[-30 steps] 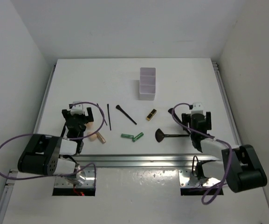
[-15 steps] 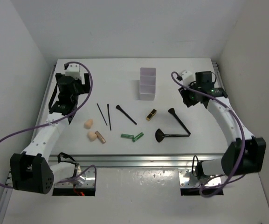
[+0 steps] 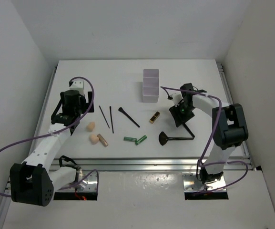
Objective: Organize the makeup
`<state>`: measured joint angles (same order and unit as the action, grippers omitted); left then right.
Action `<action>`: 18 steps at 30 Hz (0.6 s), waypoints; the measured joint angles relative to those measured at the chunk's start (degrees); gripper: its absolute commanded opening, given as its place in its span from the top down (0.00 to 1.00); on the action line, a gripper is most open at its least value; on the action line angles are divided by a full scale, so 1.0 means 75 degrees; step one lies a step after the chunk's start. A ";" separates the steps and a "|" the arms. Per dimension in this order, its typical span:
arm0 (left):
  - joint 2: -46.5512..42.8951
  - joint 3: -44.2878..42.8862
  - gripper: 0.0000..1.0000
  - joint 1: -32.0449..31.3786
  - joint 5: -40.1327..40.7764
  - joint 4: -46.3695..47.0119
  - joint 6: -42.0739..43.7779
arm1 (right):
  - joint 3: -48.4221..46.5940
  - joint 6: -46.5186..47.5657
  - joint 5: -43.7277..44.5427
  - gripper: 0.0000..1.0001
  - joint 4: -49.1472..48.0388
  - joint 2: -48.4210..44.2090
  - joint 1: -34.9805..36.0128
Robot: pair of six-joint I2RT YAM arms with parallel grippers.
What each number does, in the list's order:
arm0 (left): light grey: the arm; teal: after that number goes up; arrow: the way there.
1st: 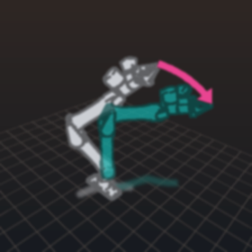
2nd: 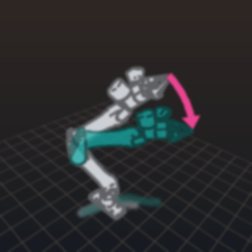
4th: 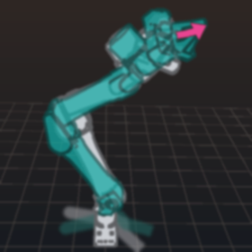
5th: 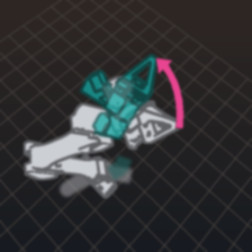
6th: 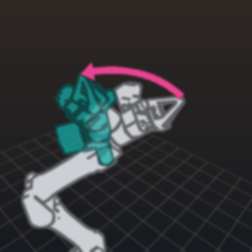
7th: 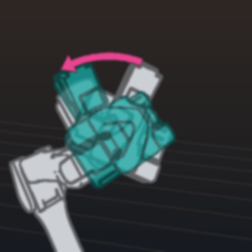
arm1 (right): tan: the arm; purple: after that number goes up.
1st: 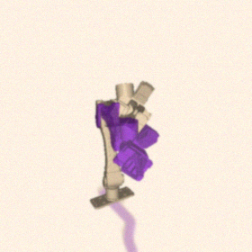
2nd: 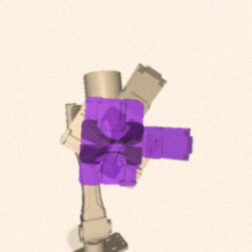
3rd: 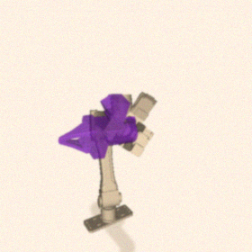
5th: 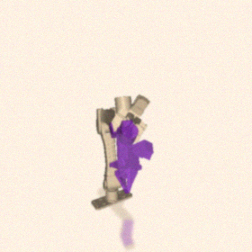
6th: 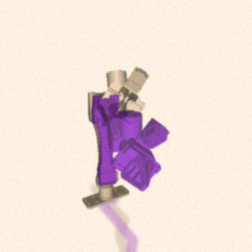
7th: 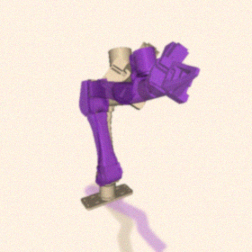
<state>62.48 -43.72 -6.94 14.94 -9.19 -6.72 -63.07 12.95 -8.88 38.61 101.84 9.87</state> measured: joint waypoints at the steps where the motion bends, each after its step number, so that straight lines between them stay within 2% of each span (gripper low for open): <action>1: -0.0026 0.0012 0.00 0.0000 0.0012 -0.0020 0.0000 | -0.0012 -0.0015 0.0096 0.46 -0.0035 0.0160 0.0032; 7: -0.0105 0.0023 0.00 -0.0003 0.0122 -0.0050 0.0000 | -0.0210 -0.0035 0.0624 0.53 -0.0093 0.0839 0.0055; 10: -0.0114 0.0076 0.00 -0.0015 0.0134 -0.0044 -0.0003 | -0.0323 -0.0047 0.0787 0.70 -0.0114 0.0944 0.0029; 11: -0.0114 0.0111 0.00 -0.0015 0.0134 -0.0050 -0.0009 | -0.0350 -0.0058 0.0790 0.79 -0.0117 0.0970 0.0003; 14: -0.0114 0.0154 0.00 -0.0015 0.0134 -0.0087 -0.0026 | -0.0443 -0.0099 0.0766 0.90 -0.0055 0.1043 -0.0015; 15: -0.0114 0.0157 0.00 -0.0015 0.0137 -0.0087 -0.0032 | -0.0463 -0.0093 0.0772 1.00 -0.0041 0.1055 -0.0020; 18: -0.0114 0.0157 0.00 -0.0015 0.0137 -0.0085 -0.0038 | -0.0539 -0.0070 0.0787 1.00 0.0038 0.1096 -0.0023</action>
<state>61.63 -42.54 -7.05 15.97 -9.82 -7.01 -67.11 12.43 -2.98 38.89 110.06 9.69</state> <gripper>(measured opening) 0.997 0.047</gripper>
